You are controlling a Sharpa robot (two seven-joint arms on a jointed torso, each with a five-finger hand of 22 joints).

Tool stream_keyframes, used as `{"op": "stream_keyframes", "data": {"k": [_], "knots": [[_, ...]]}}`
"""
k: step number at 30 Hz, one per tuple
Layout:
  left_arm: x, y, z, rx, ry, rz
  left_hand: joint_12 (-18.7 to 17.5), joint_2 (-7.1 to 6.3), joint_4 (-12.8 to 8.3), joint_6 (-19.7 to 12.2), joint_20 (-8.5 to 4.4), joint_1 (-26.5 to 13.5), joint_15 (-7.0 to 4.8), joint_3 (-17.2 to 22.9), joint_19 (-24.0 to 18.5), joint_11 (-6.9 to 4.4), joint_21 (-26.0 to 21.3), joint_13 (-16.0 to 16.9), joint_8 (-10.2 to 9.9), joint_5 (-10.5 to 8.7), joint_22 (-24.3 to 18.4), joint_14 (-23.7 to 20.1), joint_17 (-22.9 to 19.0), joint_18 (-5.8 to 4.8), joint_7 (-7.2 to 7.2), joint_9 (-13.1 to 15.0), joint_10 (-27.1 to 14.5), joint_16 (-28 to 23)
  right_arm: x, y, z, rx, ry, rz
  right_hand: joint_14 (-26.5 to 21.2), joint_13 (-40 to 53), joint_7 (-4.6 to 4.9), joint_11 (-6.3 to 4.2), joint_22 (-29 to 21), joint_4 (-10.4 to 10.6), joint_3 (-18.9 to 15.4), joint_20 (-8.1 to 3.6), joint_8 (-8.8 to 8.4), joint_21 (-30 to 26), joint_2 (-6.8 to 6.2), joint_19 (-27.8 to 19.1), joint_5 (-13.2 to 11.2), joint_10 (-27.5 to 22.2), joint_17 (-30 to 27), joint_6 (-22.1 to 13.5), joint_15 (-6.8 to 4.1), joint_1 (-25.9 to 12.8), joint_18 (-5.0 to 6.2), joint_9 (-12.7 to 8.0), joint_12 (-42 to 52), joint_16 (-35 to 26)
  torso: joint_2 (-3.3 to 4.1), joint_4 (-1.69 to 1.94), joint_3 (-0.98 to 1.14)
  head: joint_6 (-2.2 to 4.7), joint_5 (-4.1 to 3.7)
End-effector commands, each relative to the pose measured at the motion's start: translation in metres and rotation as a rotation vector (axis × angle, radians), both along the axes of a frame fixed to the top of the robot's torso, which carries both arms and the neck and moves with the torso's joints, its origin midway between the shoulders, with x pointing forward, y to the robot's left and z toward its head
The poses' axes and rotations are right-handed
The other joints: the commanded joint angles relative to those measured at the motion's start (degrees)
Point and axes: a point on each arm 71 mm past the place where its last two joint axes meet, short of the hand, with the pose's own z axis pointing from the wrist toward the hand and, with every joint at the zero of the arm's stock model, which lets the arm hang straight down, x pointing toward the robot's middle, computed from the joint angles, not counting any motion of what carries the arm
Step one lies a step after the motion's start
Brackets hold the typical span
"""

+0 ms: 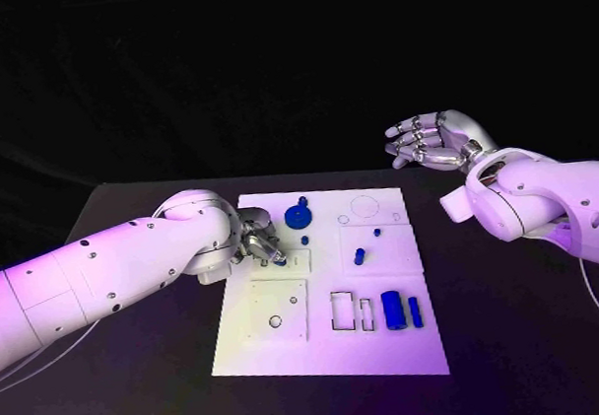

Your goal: Assemble the parts on the task board

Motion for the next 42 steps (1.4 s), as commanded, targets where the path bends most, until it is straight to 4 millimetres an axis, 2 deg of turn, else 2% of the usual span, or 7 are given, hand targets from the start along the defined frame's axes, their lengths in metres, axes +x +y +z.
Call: {"op": "stream_keyframes", "data": {"k": [1, 11, 24, 34, 42], "knots": [[-0.0022, -0.0058, -0.0026, 0.003, 0.026, -0.026, 0.3, 0.13, -11.8, 0.6, -0.52, 0.4, -0.40, 11.4, 0.0, -0.03, 0.3, 0.0, 0.3, 0.24, 0.0, 5.1, 10.8, -0.38, -0.28, -0.1, 0.6, 0.1, -0.0005, 0.0019, -0.0003, 0.001, 0.000, 0.018, -0.3, 0.0, 3.80, 0.21, -0.1, 0.0, -0.5, 0.10, 0.27, -0.2, 0.15, 0.3, -0.1, -0.1, 0.0, -0.4, 0.27, -0.4, 0.51, -0.1, 0.2, -0.3, 0.01, 0.03, -0.01, -0.08, -0.05], [0.0025, -0.0091, -0.0063, 0.013, 0.037, -0.018, 0.2, 0.49, -11.3, 0.7, -0.54, 0.0, -0.39, 11.3, 0.0, -0.01, 0.3, -0.2, 0.2, 0.24, -0.1, 5.0, 10.7, -0.38, -0.28, -0.1, 0.6, 0.0, -0.0008, 0.0016, -0.0003, 0.001, 0.001, 0.018, -0.3, -0.1, 3.80, 0.22, -0.1, 0.0, -0.5, 0.11, 0.29, -0.3, 0.17, 0.3, -0.1, -0.1, -0.1, -0.4, 0.27, -0.4, 0.51, -0.1, 0.2, -0.3, 0.05, -0.11, -0.03, -0.11, -0.09], [0.0003, -0.0116, -0.0098, 0.027, 0.072, -0.040, 0.7, -0.02, -11.0, 1.3, -0.58, -0.9, -0.60, 10.1, 0.0, -0.33, 0.2, 0.6, 0.6, 0.28, -0.2, 5.0, 10.6, -0.35, -0.70, 0.2, 1.6, 0.0, -0.0009, 0.0009, -0.0003, 0.001, 0.002, 0.017, -0.3, -0.1, 3.80, 0.22, -0.1, 0.0, -0.5, 0.11, 0.29, -0.3, 0.17, 0.3, -0.1, -0.1, -0.1, -0.4, 0.27, -0.4, 0.51, -0.1, 0.2, -0.3, -0.04, 0.08, -0.01, -0.47, -0.40], [0.0012, -0.0101, -0.0101, 0.028, 0.071, -0.034, 1.2, -0.54, -9.6, 1.5, -1.06, -2.5, -1.27, 5.3, 0.1, -1.18, 0.1, 1.3, 0.7, -0.24, -0.2, 5.1, 10.6, -0.37, -1.86, 0.7, 2.9, 0.0, -0.0008, 0.0009, -0.0002, 0.001, 0.001, 0.017, -0.3, -0.1, 3.80, 0.22, -0.1, 0.0, -0.5, 0.11, 0.29, -0.3, 0.17, 0.3, -0.1, -0.1, -0.1, -0.4, 0.27, -0.4, 0.51, -0.1, 0.2, -0.3, -0.05, 0.06, -0.02, -0.44, -0.41], [0.0032, -0.0090, -0.0092, 0.016, 0.053, -0.016, 1.5, -0.19, -6.8, 2.7, -1.48, -4.0, -1.65, 1.0, 0.3, -1.56, 0.1, 1.9, -0.1, -0.59, 0.1, 5.0, 10.5, -0.44, -2.33, 0.4, 3.3, 0.0, -0.0007, 0.0007, -0.0003, 0.001, 0.000, 0.016, -0.3, -0.3, 3.81, 0.23, -0.2, -0.1, -0.5, 0.13, 0.31, -0.3, 0.19, 0.3, -0.2, -0.1, -0.1, -0.4, 0.29, -0.4, 0.52, -0.1, 0.3, -0.4, -0.02, 0.07, -0.04, -0.47, -0.40]]}}
